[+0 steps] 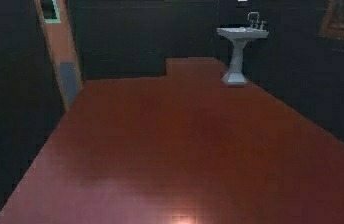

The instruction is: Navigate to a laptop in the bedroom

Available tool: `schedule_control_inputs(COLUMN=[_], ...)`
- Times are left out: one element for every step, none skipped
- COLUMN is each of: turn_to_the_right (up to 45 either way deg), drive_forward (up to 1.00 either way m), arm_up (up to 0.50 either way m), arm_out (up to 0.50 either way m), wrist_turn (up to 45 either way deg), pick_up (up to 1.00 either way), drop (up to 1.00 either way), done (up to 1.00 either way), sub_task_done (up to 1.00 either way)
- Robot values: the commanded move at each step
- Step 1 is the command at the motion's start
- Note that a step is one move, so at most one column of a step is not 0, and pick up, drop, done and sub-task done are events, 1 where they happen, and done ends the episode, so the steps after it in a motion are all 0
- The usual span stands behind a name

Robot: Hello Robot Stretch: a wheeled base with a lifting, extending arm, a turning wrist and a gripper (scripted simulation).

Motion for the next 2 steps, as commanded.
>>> schedule_control_inputs(turn_to_the_right=[45.0,33.0], drive_forward=[0.00,0.00], arm_up=[0.00,0.00], arm_out=[0.00,0.00], wrist_turn=[0.0,0.0], pick_up=[0.00,0.00], drop=[0.00,0.00], done=[0.00,0.00], sub_task_done=[0.00,0.00])
